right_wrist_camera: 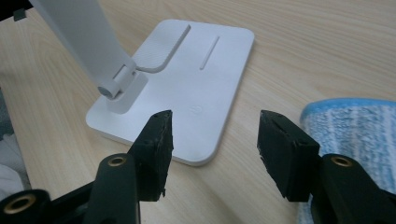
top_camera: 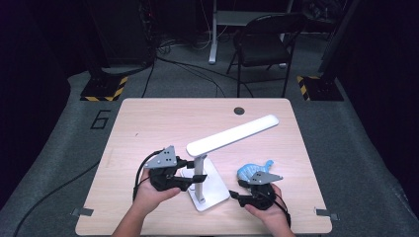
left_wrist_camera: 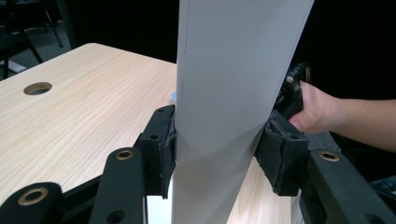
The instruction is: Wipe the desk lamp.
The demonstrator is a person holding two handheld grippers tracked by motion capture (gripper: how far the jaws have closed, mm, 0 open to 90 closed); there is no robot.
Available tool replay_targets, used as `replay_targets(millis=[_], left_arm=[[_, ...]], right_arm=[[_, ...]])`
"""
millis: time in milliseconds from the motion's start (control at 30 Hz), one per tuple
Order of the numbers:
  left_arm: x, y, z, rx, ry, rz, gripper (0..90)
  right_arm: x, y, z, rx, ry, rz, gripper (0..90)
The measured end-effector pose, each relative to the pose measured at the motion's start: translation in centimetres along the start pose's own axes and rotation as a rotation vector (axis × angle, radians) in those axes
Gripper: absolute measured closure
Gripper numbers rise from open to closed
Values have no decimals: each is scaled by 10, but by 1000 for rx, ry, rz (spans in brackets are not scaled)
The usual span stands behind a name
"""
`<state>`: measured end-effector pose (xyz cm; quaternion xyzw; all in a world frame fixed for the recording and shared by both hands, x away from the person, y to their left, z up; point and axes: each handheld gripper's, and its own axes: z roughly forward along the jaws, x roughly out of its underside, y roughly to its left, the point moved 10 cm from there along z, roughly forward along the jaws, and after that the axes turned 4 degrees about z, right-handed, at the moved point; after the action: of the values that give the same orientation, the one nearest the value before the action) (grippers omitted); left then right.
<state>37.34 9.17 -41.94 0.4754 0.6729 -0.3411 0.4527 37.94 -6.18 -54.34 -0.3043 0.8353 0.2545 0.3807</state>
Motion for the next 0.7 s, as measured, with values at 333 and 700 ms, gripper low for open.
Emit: replay_targets(millis=[333,700], left_arm=[[0,-2,1,12,-6,1,499],[3,-2,7,57,-8,-30,462]], right_arm=[[-4,25,13,-33,0,-25,444],[-3,49,32,-87,37,-70,455]])
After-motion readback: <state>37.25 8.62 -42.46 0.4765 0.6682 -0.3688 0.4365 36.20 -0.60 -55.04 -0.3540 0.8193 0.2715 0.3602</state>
